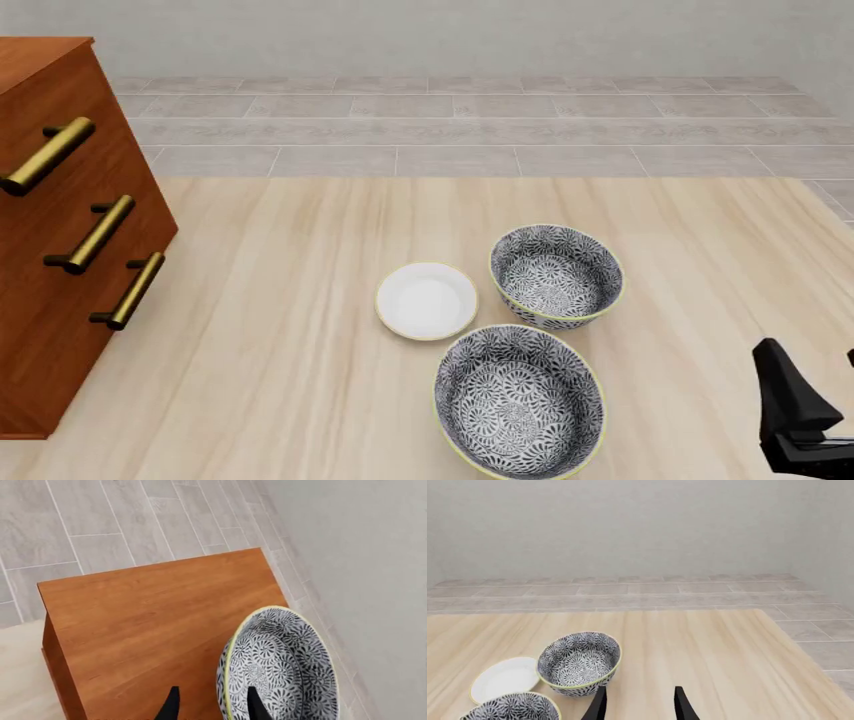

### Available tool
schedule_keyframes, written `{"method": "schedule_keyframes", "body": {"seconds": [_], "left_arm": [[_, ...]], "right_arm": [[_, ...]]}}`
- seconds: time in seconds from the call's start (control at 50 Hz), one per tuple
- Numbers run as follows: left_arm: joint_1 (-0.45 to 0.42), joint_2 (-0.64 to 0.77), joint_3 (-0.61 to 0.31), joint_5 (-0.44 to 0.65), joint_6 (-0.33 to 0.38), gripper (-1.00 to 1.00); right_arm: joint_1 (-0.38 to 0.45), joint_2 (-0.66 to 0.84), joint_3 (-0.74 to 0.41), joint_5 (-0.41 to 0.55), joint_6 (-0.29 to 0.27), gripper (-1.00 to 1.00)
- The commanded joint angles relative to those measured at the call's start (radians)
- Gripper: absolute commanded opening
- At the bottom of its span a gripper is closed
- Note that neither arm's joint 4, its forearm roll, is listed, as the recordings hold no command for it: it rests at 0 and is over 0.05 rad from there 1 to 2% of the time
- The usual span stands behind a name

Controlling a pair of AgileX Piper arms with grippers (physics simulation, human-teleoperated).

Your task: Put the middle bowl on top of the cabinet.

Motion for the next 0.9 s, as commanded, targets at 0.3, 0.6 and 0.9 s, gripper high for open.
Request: {"method": "schedule_keyframes", "body": {"seconds": [0.3, 0.6, 0.9], "left_arm": [[-0.011, -0.068, -0.012, 0.021, -0.009, 1.00], [-0.035, -0.115, -0.029, 0.044, -0.012, 1.00], [-0.074, -0.186, -0.005, 0.038, -0.013, 1.00]], "right_arm": [[0.002, 0.000, 0.000, 0.000, 0.000, 1.00], [0.001, 0.000, 0.000, -0.002, 0.001, 1.00], [-0.002, 0.000, 0.000, -0.004, 0.002, 1.00]]}}
